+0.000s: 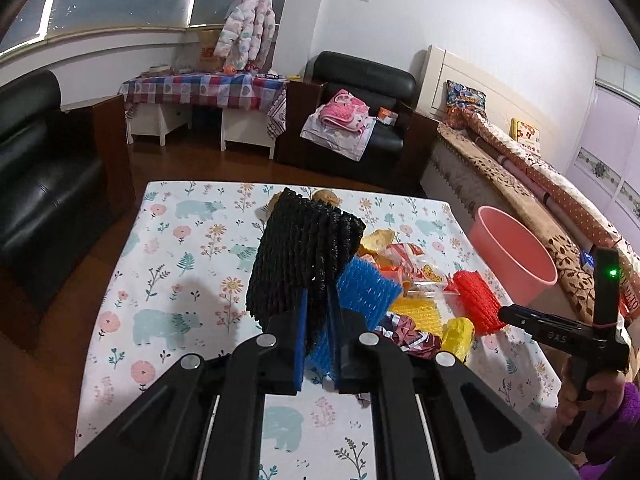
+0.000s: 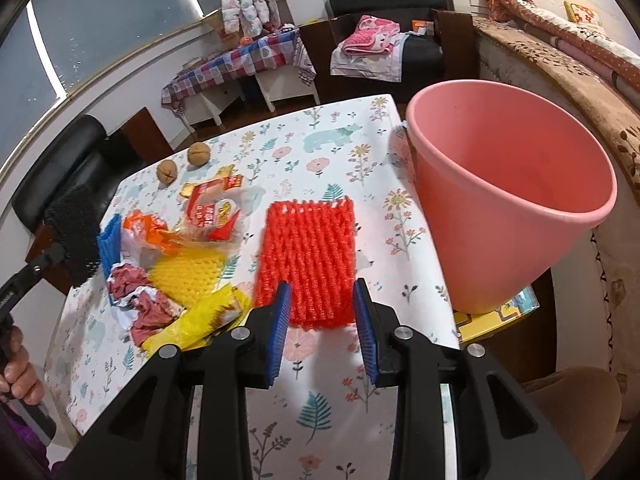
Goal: Collect trash
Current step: 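Grasp the black mesh with the left tool while the right tool grasps the red mesh, then carry the black and red meshes over the pink bucket with both tools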
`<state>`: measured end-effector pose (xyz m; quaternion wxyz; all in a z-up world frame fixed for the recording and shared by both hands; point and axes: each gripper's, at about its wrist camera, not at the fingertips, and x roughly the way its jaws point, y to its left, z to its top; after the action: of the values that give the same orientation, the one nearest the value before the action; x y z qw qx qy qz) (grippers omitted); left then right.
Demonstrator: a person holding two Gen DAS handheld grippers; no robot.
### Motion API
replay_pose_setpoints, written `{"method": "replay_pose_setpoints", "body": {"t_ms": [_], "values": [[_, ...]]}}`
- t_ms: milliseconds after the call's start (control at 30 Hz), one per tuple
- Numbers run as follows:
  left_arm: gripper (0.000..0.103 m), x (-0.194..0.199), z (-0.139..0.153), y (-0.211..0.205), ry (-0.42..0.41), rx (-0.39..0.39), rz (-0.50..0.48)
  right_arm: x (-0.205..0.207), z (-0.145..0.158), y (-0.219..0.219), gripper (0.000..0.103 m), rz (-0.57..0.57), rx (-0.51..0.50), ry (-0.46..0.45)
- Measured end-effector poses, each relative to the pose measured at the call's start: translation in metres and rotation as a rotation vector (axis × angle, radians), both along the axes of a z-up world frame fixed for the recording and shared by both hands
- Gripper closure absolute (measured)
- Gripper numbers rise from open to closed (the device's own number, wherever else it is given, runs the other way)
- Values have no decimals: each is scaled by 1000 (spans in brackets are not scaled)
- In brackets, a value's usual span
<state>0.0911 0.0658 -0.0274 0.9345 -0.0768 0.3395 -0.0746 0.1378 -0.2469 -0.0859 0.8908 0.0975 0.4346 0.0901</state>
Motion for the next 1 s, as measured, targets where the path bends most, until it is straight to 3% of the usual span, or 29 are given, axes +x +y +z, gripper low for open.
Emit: {"method": "replay_pose_setpoints", "body": {"t_ms": [200, 633, 667, 700, 767, 1000], "values": [[95, -5, 7, 1, -12, 1, 2, 2, 8, -6, 71, -8, 20, -20], [95, -9, 15, -9, -13, 10, -11, 17, -11, 3, 71, 10, 18, 55], [95, -9, 16, -10, -12, 10, -13, 16, -12, 1, 74, 9, 27, 58], [95, -9, 16, -11, -12, 12, -16, 15, -13, 0, 84, 12, 39, 56], [95, -9, 17, -14, -11, 14, -22, 13, -11, -1, 90, 13, 42, 41], [95, -8, 25, -27, -23, 20, -49, -1, 8, -10, 92, 24, 72, -47]]}}
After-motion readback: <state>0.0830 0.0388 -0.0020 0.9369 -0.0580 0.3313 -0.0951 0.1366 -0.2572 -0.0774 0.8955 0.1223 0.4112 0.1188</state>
